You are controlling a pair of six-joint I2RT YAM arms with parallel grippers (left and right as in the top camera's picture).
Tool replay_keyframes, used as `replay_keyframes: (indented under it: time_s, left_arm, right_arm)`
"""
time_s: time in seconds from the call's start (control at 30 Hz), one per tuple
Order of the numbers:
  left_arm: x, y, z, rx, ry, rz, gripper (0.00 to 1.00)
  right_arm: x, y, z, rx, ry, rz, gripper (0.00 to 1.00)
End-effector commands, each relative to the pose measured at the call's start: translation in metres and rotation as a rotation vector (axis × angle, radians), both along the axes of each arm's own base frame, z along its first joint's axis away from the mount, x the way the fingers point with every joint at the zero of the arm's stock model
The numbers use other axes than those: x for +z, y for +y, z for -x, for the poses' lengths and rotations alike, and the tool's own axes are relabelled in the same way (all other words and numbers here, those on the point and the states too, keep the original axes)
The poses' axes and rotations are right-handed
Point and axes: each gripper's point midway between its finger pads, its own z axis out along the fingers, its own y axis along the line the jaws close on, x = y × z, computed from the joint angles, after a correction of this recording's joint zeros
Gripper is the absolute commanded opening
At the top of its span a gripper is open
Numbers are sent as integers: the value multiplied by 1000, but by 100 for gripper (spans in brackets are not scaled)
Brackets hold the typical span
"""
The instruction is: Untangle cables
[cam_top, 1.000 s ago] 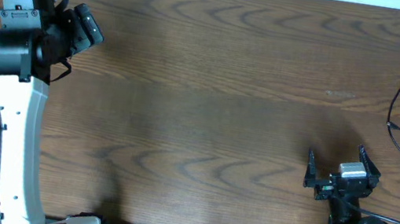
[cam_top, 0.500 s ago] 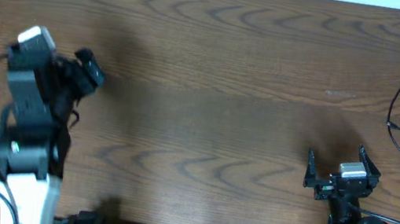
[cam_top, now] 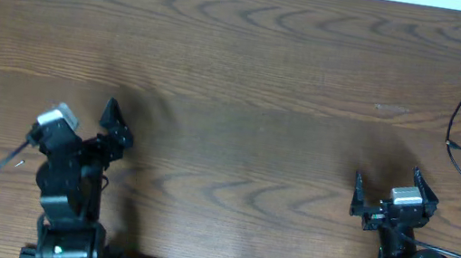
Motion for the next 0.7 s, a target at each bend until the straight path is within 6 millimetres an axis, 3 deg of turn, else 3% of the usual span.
replay_keyframes:
  time_s: [0.0, 0.37, 0.67]
  left_arm:
    - [-5, -1, 7, -2, -52, -6, 96]
    - [-32, -2, 21, 9, -131, -22, 96]
    - [-39, -4, 24, 2, -166, -40, 96]
  right_arm:
    - [-1, 3, 1, 13, 3, -15, 99]
    - [-1, 3, 1, 13, 3, -15, 99]
    - [-1, 3, 1, 13, 2, -15, 99]
